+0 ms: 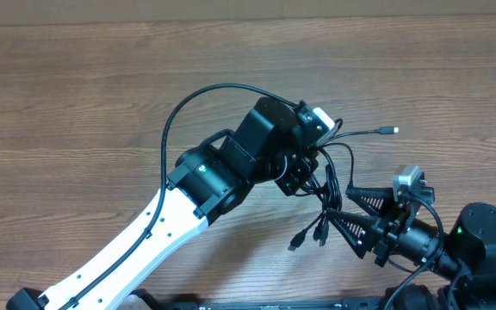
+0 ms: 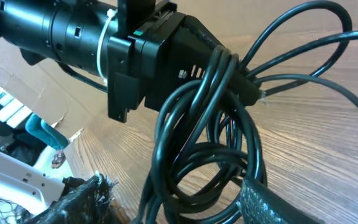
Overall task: Untangle cables
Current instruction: 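Lift the cable bundle with the left gripper toward the right gripper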
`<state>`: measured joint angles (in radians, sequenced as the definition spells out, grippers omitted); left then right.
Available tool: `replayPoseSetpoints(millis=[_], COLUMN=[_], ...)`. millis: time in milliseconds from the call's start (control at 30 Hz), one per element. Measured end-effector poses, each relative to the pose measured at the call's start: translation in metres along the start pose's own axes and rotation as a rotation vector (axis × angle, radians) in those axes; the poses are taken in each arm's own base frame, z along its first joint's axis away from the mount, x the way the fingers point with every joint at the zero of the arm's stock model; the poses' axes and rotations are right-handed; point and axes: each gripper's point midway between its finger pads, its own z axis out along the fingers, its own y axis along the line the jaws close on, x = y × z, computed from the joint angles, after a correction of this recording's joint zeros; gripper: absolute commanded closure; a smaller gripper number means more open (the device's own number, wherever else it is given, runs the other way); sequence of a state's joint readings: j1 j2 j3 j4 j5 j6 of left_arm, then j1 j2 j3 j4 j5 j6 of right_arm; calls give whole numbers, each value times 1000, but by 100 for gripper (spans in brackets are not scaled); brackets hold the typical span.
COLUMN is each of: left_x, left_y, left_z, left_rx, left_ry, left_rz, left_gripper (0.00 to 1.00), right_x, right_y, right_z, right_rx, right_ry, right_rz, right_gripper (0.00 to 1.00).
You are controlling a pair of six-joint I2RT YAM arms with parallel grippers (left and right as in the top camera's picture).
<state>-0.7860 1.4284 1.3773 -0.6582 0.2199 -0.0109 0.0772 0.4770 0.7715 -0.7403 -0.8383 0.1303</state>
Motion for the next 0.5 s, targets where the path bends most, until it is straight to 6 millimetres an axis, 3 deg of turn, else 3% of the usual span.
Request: replayPoseSetpoints(millis=[100, 267, 367, 500], left_x=[0, 1, 3, 3], left_y=[0, -17, -33, -31], left_z=[0, 3, 5, 5], left_rx=[-10, 18, 38, 7], left_ry=[0, 6, 12, 9], left_rz=[-13, 7, 36, 27], left_gripper=[96, 96, 96, 96], right_x=[-3, -3, -3, -2], right_y=[1, 0, -2, -7], right_z=[0, 0, 0, 0], right_rx=[-5, 1, 12, 38], right_ry=[-10, -10, -12, -9], right_rz=[-10, -11, -11, 1], right_gripper=[67, 69, 84, 96])
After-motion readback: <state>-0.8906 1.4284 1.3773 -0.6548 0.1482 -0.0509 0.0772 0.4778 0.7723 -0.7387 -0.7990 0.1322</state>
